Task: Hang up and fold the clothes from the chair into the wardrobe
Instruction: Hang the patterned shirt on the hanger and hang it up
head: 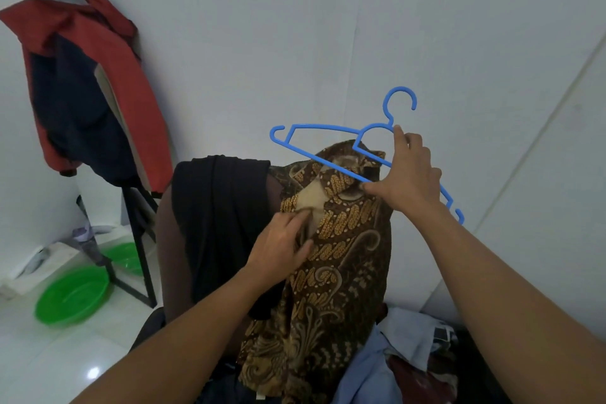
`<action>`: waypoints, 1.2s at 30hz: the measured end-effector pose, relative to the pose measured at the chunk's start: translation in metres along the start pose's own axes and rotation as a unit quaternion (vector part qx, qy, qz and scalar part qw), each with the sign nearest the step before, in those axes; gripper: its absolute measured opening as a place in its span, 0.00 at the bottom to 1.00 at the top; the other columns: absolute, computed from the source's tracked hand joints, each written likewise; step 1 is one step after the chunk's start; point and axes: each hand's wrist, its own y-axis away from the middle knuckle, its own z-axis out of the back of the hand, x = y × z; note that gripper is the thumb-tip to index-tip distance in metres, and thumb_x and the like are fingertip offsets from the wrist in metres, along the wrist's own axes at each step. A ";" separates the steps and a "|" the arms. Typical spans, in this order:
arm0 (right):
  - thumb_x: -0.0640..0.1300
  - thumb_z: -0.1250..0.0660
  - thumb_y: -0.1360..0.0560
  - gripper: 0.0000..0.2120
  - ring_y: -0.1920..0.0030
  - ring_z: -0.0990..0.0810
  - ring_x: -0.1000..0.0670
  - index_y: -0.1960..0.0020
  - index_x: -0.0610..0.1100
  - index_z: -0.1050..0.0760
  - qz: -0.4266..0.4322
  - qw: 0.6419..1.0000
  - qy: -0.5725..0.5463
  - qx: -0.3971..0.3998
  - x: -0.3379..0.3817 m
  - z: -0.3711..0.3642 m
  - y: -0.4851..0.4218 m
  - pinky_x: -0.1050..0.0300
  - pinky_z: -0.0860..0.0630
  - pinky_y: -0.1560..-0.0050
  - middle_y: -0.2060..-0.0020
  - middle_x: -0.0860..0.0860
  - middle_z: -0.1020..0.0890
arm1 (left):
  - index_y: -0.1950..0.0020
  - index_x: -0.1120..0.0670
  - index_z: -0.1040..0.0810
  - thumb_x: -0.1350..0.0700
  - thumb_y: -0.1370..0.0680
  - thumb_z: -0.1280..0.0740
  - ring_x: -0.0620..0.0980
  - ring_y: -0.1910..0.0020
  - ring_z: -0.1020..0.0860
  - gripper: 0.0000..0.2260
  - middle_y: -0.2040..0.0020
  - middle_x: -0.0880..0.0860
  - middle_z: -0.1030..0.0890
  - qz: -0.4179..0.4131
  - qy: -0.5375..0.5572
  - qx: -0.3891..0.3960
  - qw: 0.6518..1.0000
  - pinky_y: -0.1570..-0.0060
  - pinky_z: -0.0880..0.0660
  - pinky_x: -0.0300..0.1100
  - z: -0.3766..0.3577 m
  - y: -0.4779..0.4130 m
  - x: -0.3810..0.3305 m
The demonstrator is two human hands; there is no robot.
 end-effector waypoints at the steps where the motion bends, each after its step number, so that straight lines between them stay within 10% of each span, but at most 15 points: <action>1: 0.62 0.20 0.39 0.60 0.32 0.33 0.42 0.20 0.48 0.52 -0.002 1.000 0.001 0.001 -0.001 -0.001 0.001 0.37 0.27 0.42 0.27 0.47 0.38 | 0.22 0.51 0.39 0.45 0.21 0.35 0.47 0.42 0.27 0.29 0.34 0.52 0.29 0.005 0.008 -0.007 1.000 0.46 0.23 0.43 0.003 -0.007 -0.001; 7: 0.63 0.20 0.39 0.60 0.31 0.33 0.42 0.20 0.48 0.52 -0.021 1.000 0.011 0.019 -0.011 -0.009 0.008 0.36 0.27 0.41 0.27 0.47 0.39 | 0.29 0.48 0.30 0.44 0.17 0.42 0.46 0.61 0.23 0.18 0.33 0.52 0.32 0.033 -0.055 -0.071 0.995 0.69 0.29 0.36 0.021 -0.053 -0.005; 14: 0.64 0.20 0.40 0.60 0.33 0.32 0.43 0.20 0.48 0.52 -0.033 0.999 -0.005 -0.004 -0.027 -0.001 0.011 0.38 0.27 0.43 0.27 0.47 0.38 | 0.41 0.48 0.19 0.55 0.19 0.36 0.56 0.40 0.30 0.10 0.36 0.52 0.23 0.053 -0.078 -0.033 0.995 0.43 0.33 0.52 0.045 -0.102 -0.011; 26: 0.63 0.20 0.39 0.59 0.34 0.31 0.43 0.20 0.49 0.53 -0.044 0.998 0.017 -0.036 -0.057 0.047 0.046 0.39 0.25 0.44 0.28 0.47 0.39 | 0.32 0.52 0.22 0.67 0.24 0.39 0.53 0.39 0.26 0.22 0.37 0.52 0.24 0.014 -0.003 0.238 0.971 0.39 0.26 0.46 0.086 -0.098 -0.046; 36: 0.63 0.21 0.38 0.59 0.36 0.31 0.46 0.20 0.50 0.53 0.000 0.992 0.090 -0.084 -0.065 0.120 0.091 0.43 0.30 0.42 0.29 0.50 0.37 | 0.23 0.54 0.35 0.60 0.24 0.32 0.53 0.26 0.36 0.30 0.24 0.55 0.34 0.051 -0.005 0.133 0.990 0.27 0.37 0.47 0.208 -0.112 -0.113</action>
